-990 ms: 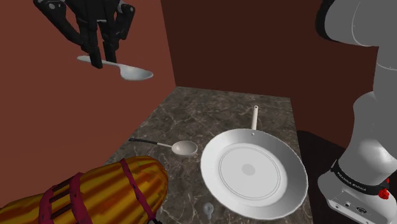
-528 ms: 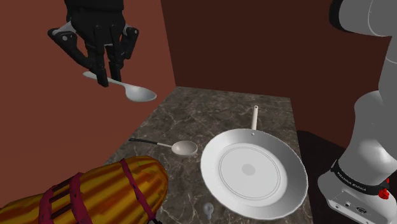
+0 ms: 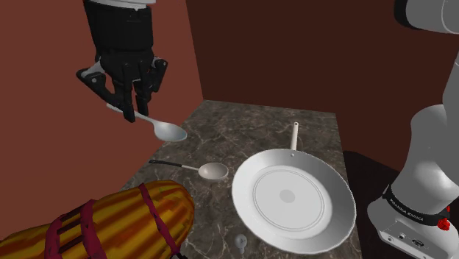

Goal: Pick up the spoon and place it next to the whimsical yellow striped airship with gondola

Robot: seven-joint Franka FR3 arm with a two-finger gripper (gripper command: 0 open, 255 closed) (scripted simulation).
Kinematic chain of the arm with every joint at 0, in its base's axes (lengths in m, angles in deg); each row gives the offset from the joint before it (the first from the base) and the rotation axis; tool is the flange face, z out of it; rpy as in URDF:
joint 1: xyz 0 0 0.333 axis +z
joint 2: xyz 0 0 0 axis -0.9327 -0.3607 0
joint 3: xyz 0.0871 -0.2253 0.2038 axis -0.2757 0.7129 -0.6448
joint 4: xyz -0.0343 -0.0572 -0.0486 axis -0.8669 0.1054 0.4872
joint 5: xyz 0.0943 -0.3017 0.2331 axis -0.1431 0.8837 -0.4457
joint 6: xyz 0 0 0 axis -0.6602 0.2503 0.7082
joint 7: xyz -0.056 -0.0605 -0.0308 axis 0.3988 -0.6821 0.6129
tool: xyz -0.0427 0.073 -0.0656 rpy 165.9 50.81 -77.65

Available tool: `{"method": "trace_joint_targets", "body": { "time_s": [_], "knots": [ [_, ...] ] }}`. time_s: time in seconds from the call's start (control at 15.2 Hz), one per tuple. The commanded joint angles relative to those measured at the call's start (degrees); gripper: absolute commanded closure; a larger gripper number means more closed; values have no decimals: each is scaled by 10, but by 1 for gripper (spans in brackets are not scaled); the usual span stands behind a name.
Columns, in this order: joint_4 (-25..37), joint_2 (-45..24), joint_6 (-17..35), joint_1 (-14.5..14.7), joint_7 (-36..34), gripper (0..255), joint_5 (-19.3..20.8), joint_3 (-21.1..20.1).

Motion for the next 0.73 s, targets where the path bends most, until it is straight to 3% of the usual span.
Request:
{"method": "trace_joint_targets", "body": {
  "time_s": [0.0, 0.66],
  "knots": [
    [-24, 7, 18, -3, 1, 255, -3, 1],
    [-125, 24, 103, -11, 1, 255, -9, 3]
  ]
}}
